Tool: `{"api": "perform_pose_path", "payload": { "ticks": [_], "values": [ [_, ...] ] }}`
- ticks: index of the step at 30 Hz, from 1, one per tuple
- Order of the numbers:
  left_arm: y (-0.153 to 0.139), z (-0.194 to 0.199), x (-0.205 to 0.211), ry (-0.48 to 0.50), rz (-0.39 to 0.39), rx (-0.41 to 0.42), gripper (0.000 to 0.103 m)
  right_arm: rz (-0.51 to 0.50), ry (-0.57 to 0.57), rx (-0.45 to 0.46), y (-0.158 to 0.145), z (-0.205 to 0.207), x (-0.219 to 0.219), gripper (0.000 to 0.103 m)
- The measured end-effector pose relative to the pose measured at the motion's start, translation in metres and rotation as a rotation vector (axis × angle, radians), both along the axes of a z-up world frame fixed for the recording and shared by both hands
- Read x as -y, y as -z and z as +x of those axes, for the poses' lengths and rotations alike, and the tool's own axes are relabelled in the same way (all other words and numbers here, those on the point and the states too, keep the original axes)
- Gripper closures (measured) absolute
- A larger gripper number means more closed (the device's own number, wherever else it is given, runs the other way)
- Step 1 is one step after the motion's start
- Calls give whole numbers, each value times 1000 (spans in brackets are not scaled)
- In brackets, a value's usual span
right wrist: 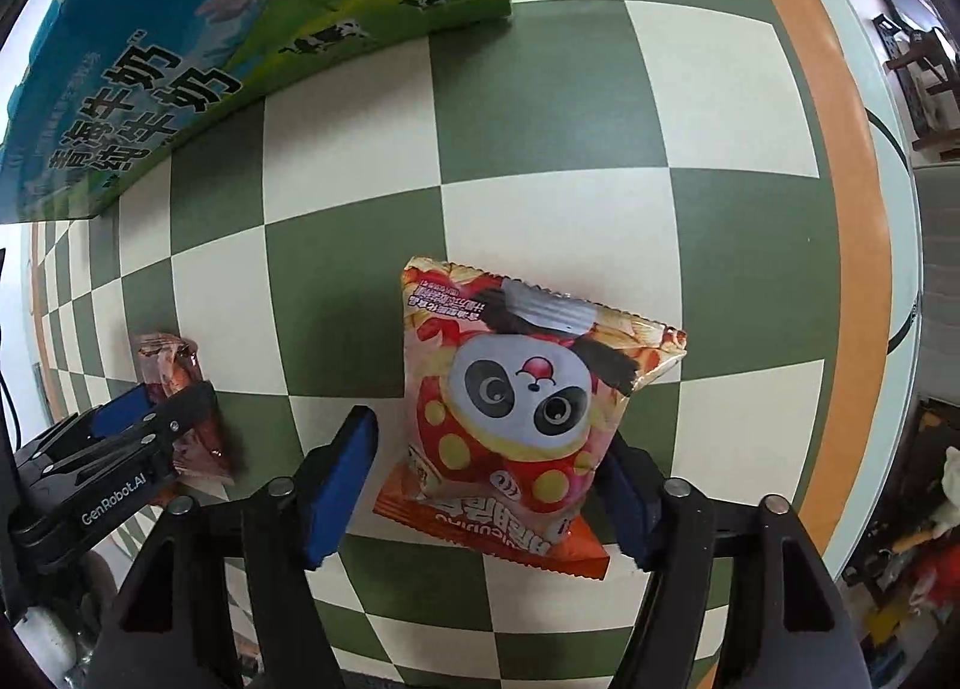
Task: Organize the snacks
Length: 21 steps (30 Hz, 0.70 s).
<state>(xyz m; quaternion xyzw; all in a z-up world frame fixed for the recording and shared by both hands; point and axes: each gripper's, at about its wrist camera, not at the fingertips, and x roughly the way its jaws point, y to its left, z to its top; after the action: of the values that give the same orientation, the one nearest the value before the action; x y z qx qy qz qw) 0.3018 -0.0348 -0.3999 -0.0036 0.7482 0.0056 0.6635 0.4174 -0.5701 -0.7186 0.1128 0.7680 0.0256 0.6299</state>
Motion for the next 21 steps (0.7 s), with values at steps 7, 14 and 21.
{"api": "perform_pose_path", "payload": {
  "ticks": [7,14,21],
  "values": [
    [9,5,8,18,-6,2,16,28,19,-31,12,-2,1,32],
    [17,19,11,30,-13,-63,11,30,25,-13,5,3,14,32],
    [18,18,5,14,-2,-71,28,28,19,-24,1,3,13,32]
  ]
}}
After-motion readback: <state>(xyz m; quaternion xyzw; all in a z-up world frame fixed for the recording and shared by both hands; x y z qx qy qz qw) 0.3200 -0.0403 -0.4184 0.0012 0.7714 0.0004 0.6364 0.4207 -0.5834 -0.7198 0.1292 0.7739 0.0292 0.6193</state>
